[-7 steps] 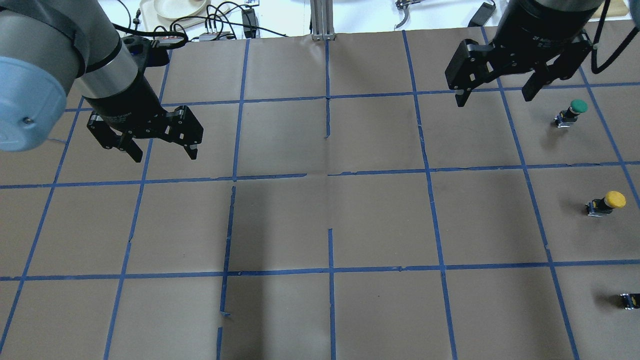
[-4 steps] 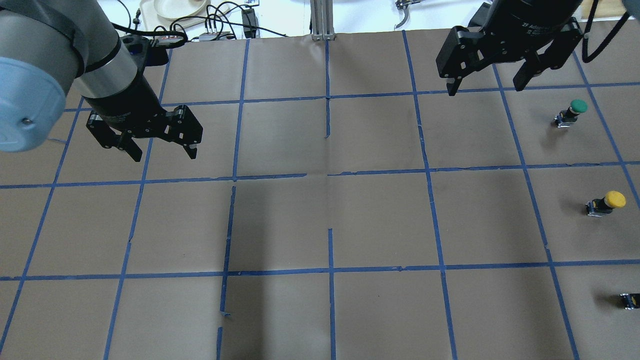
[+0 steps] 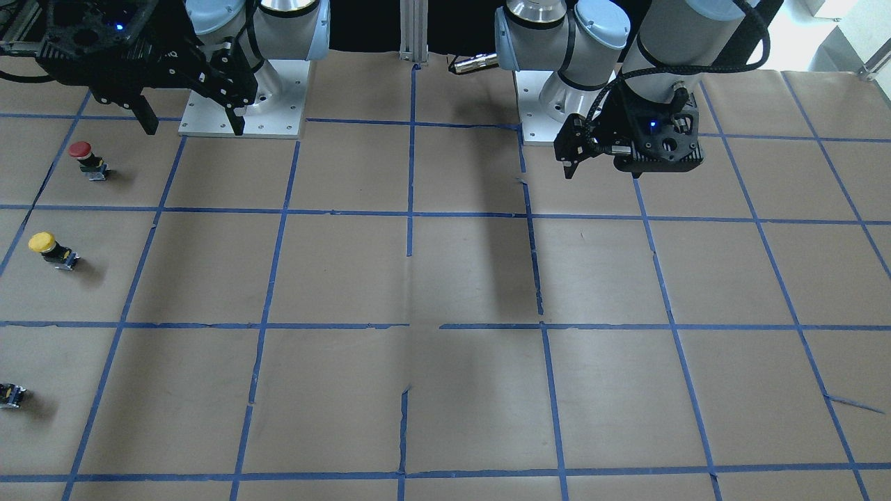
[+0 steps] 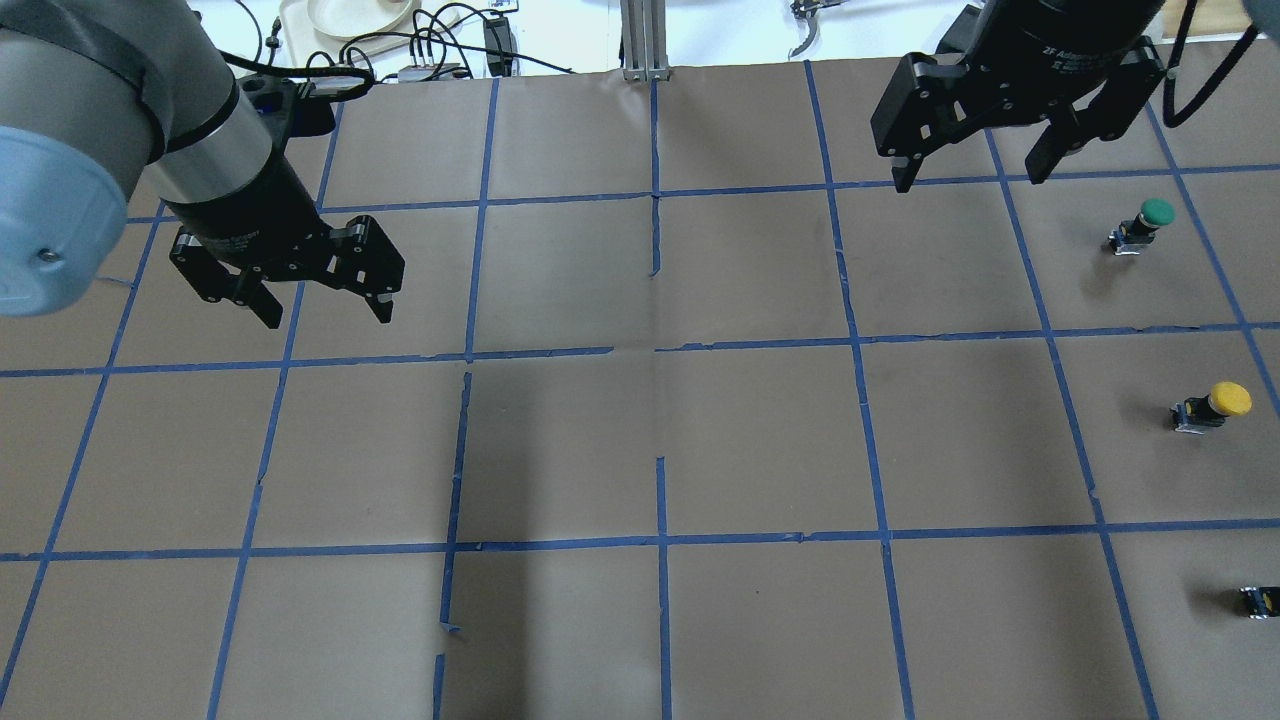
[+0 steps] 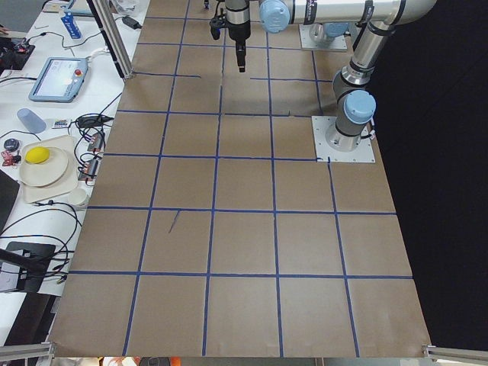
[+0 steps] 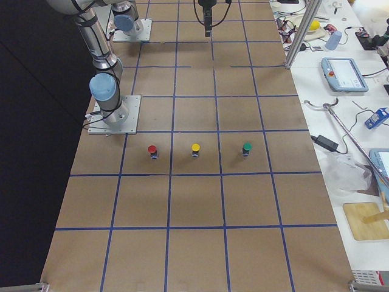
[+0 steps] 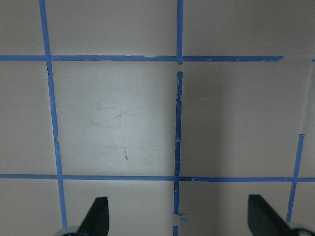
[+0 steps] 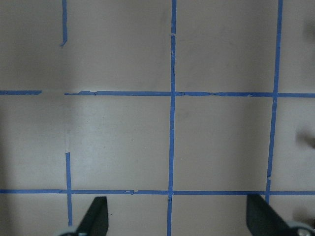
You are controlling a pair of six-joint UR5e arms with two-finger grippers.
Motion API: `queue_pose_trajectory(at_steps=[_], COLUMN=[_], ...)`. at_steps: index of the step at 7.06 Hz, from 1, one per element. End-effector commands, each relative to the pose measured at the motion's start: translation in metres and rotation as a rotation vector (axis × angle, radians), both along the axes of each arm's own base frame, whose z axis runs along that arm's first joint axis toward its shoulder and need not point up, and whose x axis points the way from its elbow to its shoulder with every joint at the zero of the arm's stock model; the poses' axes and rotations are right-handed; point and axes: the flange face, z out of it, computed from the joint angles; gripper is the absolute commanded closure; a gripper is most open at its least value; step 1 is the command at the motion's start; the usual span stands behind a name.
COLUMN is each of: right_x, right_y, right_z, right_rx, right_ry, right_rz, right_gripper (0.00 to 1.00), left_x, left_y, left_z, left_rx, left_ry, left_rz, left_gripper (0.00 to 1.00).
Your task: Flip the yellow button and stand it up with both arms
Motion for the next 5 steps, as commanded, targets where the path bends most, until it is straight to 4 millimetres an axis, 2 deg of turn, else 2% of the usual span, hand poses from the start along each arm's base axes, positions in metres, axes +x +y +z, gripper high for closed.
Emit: queue_pose_trajectory(at_steps=[1,3,5], right_x=[0.0006,0.0091,0.0088], right_y=[0.0008,0.0030,0.0030], right_z=[0.0009,0.0002,0.0002], right_rx=[-0.002,0.000,-0.001], right_ry=[-0.002,0.000,0.004], right_rz=[0.001,0.013,0.014], right_gripper=[0.00,0.00,0.00], left_x=[0.0000,0.0000,0.0000], left_y=[0.0015,0.0017,0.0017], left_z=[-0.0012,-0.0019,-0.0019], left_rx=[0.000,0.001,0.001], left_ry=[0.000,0.000,0.000], left_rz=[0.000,0.002,0.000], left_gripper=[0.00,0.00,0.00])
